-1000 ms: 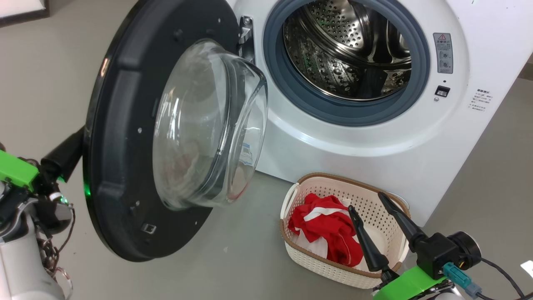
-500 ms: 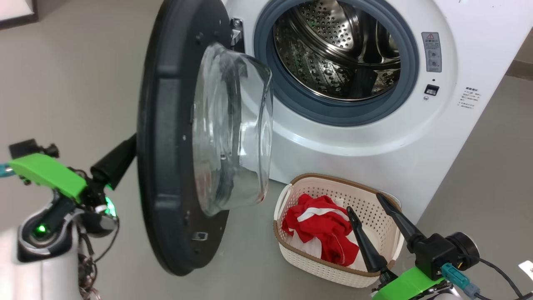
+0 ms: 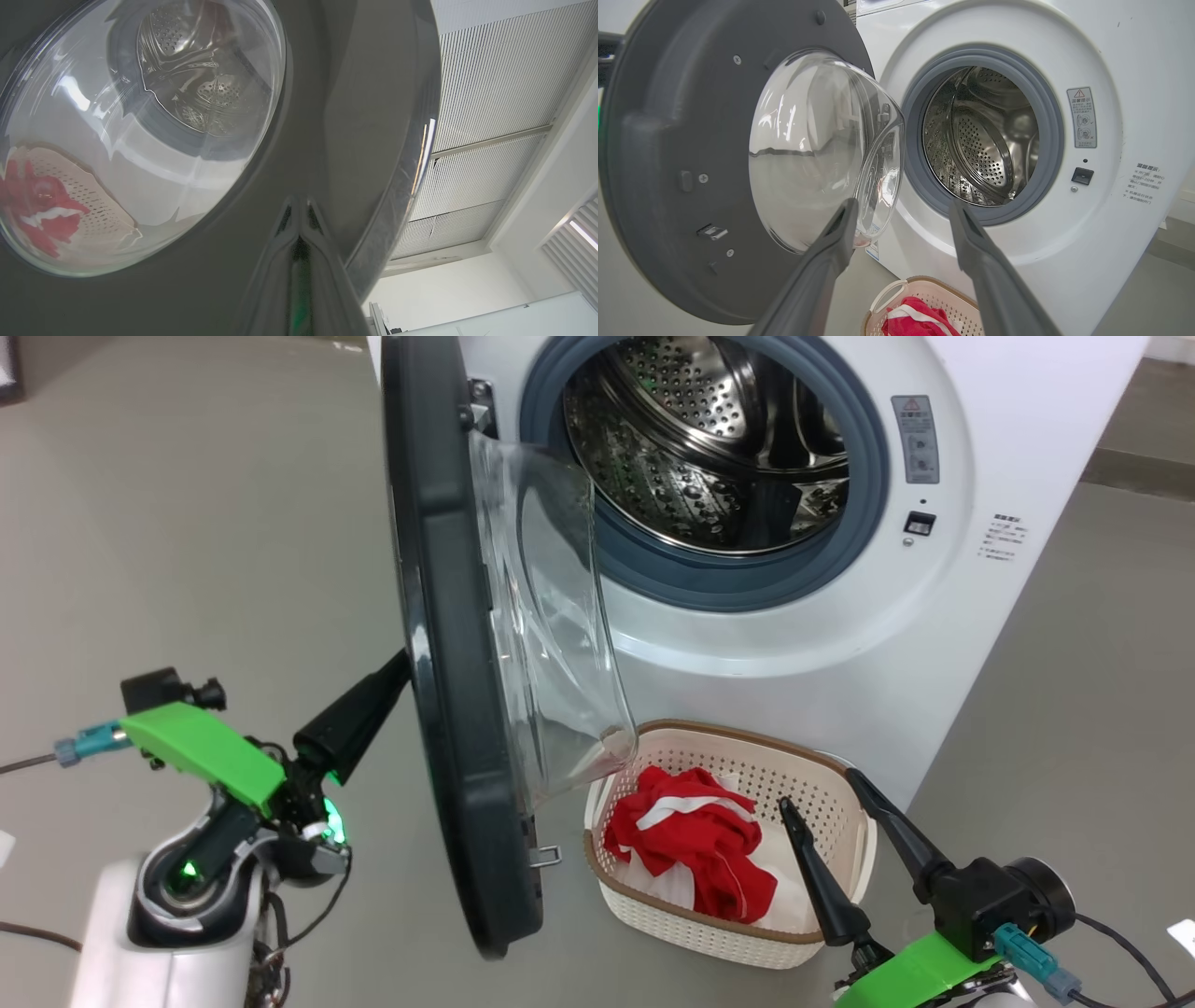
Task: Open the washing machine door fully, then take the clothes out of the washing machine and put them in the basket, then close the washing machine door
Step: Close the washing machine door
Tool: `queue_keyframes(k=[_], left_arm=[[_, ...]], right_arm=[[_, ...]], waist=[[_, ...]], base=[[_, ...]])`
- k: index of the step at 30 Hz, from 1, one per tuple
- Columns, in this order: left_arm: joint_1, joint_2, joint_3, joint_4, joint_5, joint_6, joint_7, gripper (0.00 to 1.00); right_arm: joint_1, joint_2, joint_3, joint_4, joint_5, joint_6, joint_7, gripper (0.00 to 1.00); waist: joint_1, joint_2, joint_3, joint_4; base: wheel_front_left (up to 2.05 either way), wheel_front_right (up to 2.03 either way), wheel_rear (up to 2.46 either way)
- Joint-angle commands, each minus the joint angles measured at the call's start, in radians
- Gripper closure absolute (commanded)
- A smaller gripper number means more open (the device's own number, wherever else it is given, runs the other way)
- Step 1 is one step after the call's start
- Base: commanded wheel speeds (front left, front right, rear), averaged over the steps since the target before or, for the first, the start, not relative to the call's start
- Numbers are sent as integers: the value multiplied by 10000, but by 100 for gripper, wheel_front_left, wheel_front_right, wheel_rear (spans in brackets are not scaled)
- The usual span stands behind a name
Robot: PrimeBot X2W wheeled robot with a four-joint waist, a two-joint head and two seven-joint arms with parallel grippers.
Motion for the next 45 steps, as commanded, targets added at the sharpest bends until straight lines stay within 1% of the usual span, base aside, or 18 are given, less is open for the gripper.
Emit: queue_keyframes(k=[1,11,23,28,38,45], left_arm=[[-48,167,-17,-411,-196,-34,-157,100],[88,166,-814,-324,-657,-213,-1076,100],[-370,166,-1209,251,-982,-528,-1875,100],[-648,166,-1330,472,-1174,-726,-2039,100],[-970,166,-1480,576,-1330,-969,-2293,100],[-1191,166,-1473,643,-1281,-1085,-2515,100]], right_arm=[[-248,-24,227,-196,33,46,-63,0],[-259,-24,261,-113,104,46,-63,0],[-389,-24,261,-87,60,46,-63,0],[-481,-24,211,-79,36,46,-63,0],[-634,-24,165,-126,19,46,-63,0],[-716,-24,139,-140,20,46,-63,0]], waist=[[0,0,17,-162],[0,0,53,-734],[0,0,309,-1542],[0,0,469,-1986],[0,0,752,-2752],[0,0,928,-3129]], base=[[0,0,0],[0,0,0],[0,0,0],[0,0,0],[0,0,0],[0,0,0]])
